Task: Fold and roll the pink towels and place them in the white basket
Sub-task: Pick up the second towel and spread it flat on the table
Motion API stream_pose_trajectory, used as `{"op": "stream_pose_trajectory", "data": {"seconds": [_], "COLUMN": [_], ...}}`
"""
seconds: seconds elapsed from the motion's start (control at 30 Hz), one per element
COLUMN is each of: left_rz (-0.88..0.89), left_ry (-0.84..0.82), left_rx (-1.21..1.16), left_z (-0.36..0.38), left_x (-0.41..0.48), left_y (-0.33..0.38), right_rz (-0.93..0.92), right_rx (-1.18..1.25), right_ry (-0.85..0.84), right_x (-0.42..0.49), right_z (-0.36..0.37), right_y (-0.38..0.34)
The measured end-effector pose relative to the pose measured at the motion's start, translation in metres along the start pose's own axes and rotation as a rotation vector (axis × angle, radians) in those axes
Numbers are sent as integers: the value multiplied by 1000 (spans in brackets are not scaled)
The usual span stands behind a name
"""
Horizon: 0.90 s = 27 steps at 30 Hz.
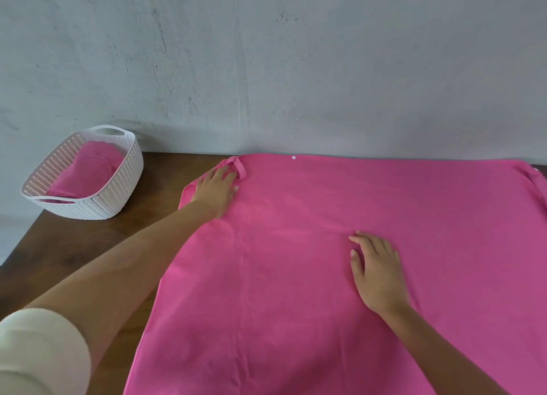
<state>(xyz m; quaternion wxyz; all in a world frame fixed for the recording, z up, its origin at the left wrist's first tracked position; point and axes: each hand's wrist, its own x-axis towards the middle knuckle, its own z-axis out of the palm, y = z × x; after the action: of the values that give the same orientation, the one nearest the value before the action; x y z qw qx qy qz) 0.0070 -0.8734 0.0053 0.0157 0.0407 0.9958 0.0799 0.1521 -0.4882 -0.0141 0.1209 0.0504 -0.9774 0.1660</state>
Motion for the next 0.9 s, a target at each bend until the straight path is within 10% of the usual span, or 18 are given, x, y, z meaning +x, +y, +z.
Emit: {"op": "stream_pose_trajectory", "data": {"seconds": [0.4, 0.77, 0.9], "left_rz": [14, -404, -235], "left_ry": [204, 415, 481], "left_rx": [-19, -193, -147], "left_z": [-22, -26, -19], "left_x": [28, 49, 48], "left_y": [-39, -52, -34], "right_rz": [21, 18, 19], "right_rx": [5, 2, 5], "right_ry": [-23, -23, -21], "right_x": [-1, 0, 0], "right_z": [-1, 1, 0], "right_y": [-2, -1, -1]}}
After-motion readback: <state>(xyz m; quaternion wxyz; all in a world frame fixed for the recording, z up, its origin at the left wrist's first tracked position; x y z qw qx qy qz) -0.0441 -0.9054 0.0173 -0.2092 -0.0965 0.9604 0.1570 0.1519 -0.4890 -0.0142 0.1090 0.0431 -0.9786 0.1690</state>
